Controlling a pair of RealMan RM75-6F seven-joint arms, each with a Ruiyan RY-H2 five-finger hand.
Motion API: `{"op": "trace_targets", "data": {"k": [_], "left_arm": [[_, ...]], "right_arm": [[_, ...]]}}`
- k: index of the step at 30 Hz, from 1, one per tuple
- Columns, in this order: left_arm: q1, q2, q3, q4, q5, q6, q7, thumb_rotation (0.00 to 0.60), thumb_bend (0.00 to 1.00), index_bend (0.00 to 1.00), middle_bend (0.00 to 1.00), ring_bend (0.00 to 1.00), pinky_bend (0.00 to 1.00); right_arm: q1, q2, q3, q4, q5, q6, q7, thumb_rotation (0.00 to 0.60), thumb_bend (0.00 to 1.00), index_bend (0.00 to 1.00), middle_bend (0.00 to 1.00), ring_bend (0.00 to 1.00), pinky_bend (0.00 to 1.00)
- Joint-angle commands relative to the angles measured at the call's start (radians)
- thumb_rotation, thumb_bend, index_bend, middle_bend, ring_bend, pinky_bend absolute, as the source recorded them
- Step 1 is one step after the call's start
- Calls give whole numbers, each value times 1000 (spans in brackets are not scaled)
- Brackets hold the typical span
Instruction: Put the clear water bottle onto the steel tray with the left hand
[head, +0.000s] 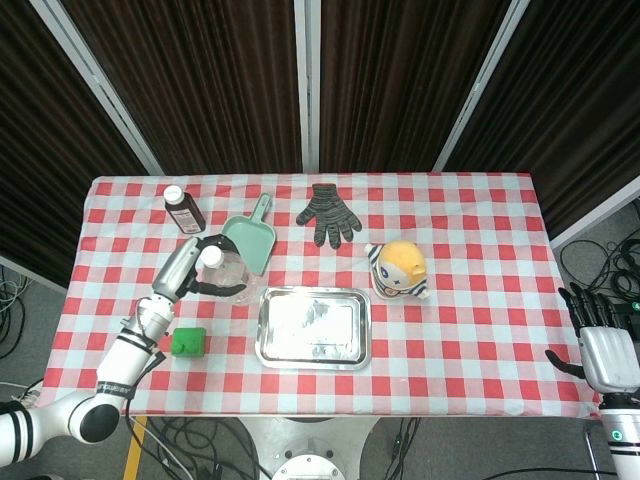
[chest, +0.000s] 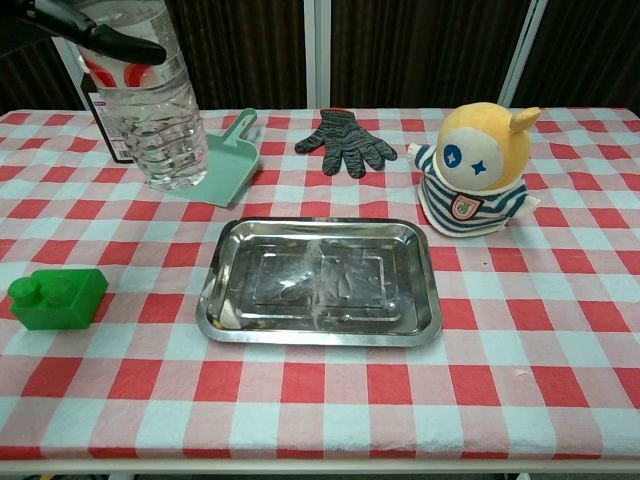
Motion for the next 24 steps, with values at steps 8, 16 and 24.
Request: {"op": "trace_targets", "data": {"k": [8, 16, 24], "left_arm": [[-43, -184, 62, 22, 43, -4, 37, 600, 205, 603, 657, 497, 536], [-72, -396, 120, 184, 157, 52, 91, 600, 205, 599, 653, 495, 533], [-77, -474, 131, 324, 247, 98, 71, 600, 205, 598, 652, 495, 532]], "right_arm": [[-2, -4, -3, 7, 2, -2, -3, 600, 101, 0, 0, 0, 0], [2, -6, 2, 19, 21, -23, 6, 600, 121, 0, 0, 0, 0], [6, -9, 5, 30, 31, -38, 11, 600, 121, 0, 0, 0, 0]]}}
